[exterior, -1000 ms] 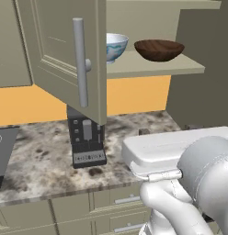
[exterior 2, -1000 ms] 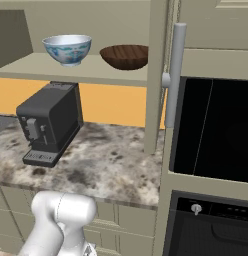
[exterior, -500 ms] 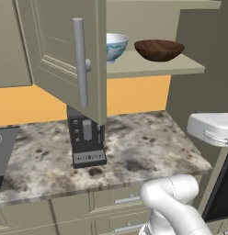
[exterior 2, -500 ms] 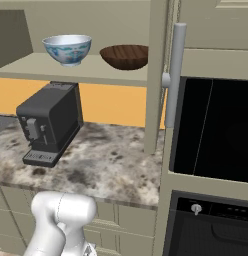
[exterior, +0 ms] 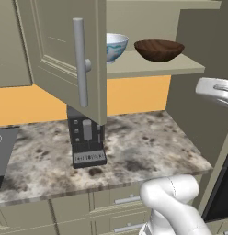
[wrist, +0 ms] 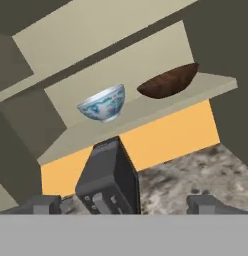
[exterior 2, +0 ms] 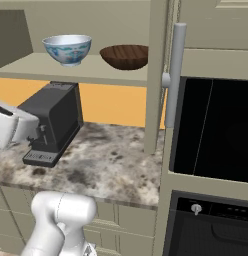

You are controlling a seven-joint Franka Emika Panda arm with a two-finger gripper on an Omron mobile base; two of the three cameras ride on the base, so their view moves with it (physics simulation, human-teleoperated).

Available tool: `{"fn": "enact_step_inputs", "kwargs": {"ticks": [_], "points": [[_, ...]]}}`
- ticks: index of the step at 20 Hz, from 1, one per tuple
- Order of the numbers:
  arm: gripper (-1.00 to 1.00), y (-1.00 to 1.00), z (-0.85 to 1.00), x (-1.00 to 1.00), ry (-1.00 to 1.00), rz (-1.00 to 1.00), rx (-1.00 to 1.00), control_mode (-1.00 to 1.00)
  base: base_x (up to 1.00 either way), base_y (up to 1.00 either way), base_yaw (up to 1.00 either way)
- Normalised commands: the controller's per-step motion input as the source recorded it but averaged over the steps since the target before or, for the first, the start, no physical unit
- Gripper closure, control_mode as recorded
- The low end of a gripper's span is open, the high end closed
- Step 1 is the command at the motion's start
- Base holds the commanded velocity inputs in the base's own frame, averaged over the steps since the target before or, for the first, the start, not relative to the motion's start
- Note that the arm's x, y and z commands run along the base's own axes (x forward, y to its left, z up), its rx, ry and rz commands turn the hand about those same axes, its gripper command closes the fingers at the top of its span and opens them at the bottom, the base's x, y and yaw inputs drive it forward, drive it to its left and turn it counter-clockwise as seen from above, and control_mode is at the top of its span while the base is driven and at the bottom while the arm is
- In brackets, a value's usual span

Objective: Move the bowls from the cabinet to the plates on the dining table.

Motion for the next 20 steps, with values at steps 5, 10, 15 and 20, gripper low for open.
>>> {"fn": "enact_step_inputs", "kwargs": {"ticks": [5, 10, 15, 20], "points": [[-1.0, 0.0, 0.04, 0.52, 0.14, 0.01, 0.31, -1.0, 0.0, 0.0, 0.0], [-1.0, 0.01, -0.02, 0.13, 0.01, 0.09, 0.25, -1.0, 0.0, 0.0, 0.0], [-1.0, 0.16, -0.05, 0.06, 0.03, 0.1, 0.06, -1.0, 0.0, 0.0, 0.0], [-1.0, 0.26, 0.04, 0.21, 0.15, 0.06, 0.05, -1.0, 0.0, 0.0, 0.0]]}}
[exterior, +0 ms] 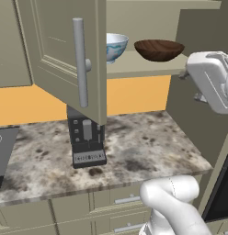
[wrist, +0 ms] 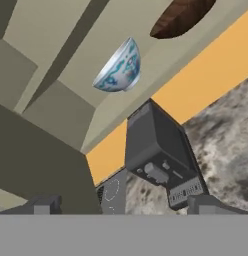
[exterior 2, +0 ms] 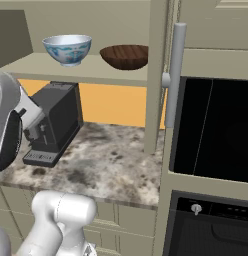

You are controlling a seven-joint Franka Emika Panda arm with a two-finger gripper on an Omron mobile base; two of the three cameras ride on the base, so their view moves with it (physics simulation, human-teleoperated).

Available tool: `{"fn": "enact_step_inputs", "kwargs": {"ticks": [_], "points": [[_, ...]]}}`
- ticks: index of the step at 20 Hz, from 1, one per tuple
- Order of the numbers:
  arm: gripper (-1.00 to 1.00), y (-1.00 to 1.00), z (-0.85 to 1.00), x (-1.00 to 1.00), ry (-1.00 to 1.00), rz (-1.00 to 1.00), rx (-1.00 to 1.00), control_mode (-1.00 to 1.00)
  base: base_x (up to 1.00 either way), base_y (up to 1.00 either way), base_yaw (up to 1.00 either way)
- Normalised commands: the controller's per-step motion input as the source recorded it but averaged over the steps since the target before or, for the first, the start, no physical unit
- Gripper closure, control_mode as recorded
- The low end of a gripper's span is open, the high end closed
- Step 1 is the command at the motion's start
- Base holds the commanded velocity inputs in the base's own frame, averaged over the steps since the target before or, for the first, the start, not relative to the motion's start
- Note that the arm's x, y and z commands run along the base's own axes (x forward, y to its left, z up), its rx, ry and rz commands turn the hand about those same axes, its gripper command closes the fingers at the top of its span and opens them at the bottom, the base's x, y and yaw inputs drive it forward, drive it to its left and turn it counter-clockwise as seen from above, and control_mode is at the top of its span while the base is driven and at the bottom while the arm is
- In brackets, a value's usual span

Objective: Move the bowls from the cabinet to the plates on the dining table.

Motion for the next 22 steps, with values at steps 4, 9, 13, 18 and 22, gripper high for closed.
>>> {"fn": "enact_step_inputs", "kwargs": {"ticks": [4, 9, 13, 18, 22], "points": [[-1.0, 0.25, 0.04, 0.28, 0.15, 0.06, 0.04, -1.0, 0.0, 0.0, 0.0], [-1.0, 0.13, 0.0, 0.44, 0.1, 0.05, 0.02, -1.0, 0.0, 0.0, 0.0], [-1.0, 0.01, 0.0, 0.61, 0.0, 0.04, 0.0, -1.0, 0.0, 0.0, 0.0], [-1.0, 0.14, 0.0, 0.57, 0.0, 0.02, 0.0, -1.0, 0.0, 0.0, 0.0], [-1.0, 0.24, -0.04, 0.54, -0.02, 0.01, 0.0, -1.0, 0.0, 0.0, 0.0]]}}
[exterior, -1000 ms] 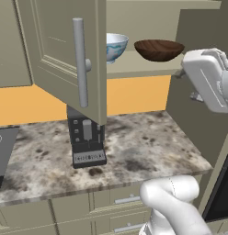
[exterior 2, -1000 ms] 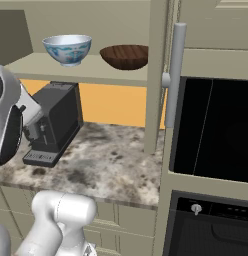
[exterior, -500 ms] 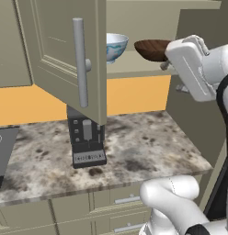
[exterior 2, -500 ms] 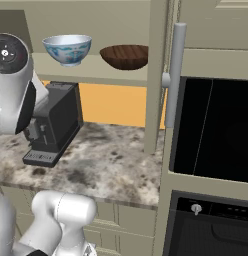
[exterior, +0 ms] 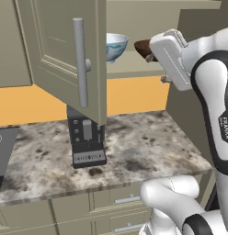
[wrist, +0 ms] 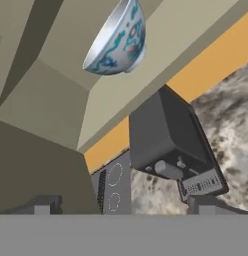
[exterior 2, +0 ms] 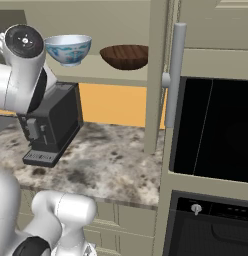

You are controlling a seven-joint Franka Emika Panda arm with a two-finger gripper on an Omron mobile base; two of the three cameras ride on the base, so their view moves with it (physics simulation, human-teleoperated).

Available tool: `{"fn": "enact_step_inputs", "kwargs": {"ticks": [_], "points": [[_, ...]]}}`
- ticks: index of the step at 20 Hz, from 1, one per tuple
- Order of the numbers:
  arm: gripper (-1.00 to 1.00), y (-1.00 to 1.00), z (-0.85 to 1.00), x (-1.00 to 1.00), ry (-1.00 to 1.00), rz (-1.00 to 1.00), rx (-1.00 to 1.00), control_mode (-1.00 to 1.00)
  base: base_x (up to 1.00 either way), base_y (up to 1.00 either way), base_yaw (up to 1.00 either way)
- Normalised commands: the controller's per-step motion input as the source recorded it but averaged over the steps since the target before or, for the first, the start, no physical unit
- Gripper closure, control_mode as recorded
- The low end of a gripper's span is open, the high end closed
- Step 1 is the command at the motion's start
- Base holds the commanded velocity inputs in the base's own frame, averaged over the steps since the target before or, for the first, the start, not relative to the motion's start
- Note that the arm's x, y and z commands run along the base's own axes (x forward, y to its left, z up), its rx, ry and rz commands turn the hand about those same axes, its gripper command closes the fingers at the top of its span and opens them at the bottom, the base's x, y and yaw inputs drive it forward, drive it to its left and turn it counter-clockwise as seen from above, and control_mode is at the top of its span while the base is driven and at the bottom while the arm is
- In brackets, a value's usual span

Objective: Move the bowls from the cabinet to the plates on the dining table.

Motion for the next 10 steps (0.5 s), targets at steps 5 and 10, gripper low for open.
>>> {"fn": "enact_step_inputs", "kwargs": {"ticks": [5, 10], "points": [[-1.0, 0.45, 0.0, 0.36, -0.08, 0.01, 0.0, -1.0, 0.0, 0.0, 0.0], [-1.0, 0.57, 0.0, 0.04, -0.08, 0.06, 0.0, -1.0, 0.0, 0.0, 0.0]]}}
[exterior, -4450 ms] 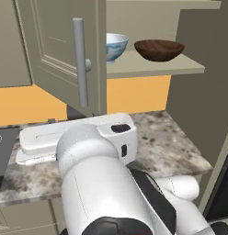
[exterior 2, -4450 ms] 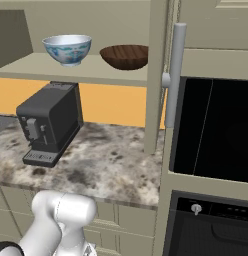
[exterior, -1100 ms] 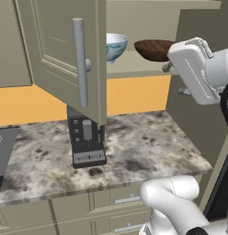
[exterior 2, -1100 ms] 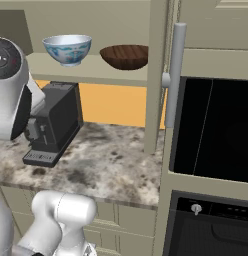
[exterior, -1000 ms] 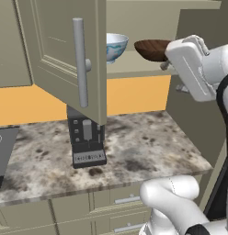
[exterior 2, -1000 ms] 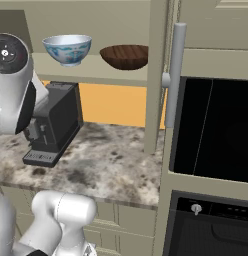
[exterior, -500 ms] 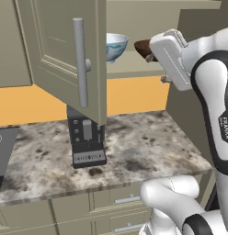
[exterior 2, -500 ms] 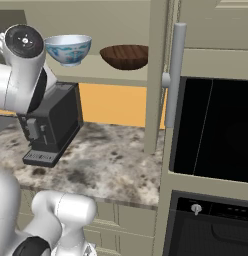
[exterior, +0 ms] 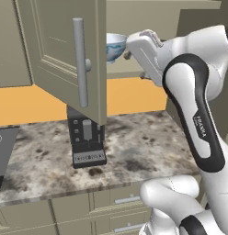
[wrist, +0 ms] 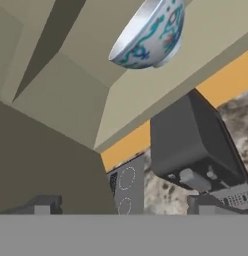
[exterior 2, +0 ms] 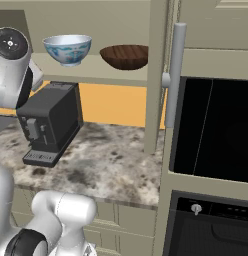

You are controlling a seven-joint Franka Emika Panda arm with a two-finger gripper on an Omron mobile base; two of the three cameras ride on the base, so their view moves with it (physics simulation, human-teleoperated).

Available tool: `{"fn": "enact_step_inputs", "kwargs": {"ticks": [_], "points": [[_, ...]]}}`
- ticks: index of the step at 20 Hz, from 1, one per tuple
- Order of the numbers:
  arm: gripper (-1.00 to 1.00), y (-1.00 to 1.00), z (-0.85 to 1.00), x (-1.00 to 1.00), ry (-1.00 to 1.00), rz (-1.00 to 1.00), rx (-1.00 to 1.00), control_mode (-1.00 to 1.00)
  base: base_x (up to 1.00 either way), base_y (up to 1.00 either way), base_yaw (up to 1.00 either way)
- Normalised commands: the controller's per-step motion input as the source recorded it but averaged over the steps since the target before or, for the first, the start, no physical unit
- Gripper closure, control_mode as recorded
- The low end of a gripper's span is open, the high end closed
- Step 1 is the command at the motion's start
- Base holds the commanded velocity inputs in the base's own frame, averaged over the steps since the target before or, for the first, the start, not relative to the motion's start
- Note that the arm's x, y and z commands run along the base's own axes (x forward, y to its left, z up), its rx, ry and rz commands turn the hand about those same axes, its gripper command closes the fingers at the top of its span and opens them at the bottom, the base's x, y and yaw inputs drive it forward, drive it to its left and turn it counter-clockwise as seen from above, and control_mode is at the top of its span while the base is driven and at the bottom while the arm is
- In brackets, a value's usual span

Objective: Move the bowls from the cabinet to the plates on the dining table.

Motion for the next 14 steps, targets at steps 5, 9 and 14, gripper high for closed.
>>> {"fn": "enact_step_inputs", "kwargs": {"ticks": [5, 9, 14], "points": [[-1.0, 0.27, -0.01, 0.25, -0.07, 0.07, 0.0, -1.0, 0.0, 0.0, 0.0], [-1.0, 0.14, -0.03, 0.37, -0.07, 0.09, 0.0, -1.0, 0.0, 0.0, 0.0], [-1.0, 0.36, 0.01, 0.07, -0.03, 0.13, 0.05, -1.0, 0.0, 0.0, 0.0]]}}
